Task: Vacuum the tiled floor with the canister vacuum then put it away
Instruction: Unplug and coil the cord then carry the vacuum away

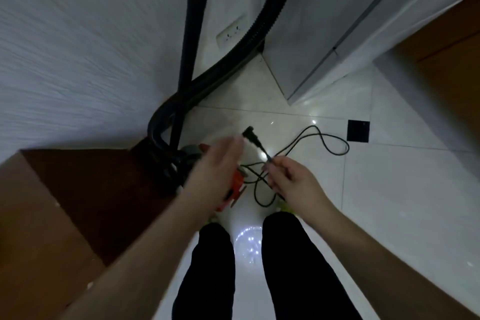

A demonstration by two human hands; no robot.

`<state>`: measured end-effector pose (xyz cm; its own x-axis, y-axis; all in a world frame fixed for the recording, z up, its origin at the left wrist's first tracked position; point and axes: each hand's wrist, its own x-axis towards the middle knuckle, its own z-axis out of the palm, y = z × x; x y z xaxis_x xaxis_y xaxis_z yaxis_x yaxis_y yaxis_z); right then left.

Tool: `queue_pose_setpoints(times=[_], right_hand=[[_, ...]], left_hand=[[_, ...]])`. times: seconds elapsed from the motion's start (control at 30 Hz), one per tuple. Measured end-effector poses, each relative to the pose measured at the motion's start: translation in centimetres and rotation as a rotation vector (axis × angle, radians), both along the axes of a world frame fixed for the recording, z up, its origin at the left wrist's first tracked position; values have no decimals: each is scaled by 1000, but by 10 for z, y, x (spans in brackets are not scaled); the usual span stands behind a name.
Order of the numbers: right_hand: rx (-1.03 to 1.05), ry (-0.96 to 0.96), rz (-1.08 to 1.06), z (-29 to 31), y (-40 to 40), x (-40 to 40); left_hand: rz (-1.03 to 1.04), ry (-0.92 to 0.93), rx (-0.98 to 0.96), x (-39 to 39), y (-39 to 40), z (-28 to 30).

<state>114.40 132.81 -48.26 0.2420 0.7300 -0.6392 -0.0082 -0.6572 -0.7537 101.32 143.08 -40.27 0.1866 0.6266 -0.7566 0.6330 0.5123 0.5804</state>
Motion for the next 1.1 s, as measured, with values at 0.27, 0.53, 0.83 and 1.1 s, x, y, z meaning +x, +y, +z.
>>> queue_pose_setpoints(times=[0.27,0.53,0.83,1.1], right_hand=[[109,-181,406,137,-53,-19],[197,-277,529,188,-74,32],[-98,-477,629,190,-109,135],[175,-345,348,312,-63,122]], left_hand=[[103,-43,-141,4,-74,87],[242,-317,247,6,-51,238],[386,-590,663,-16,-17,381],[-216,62,508,-31,-50,338]])
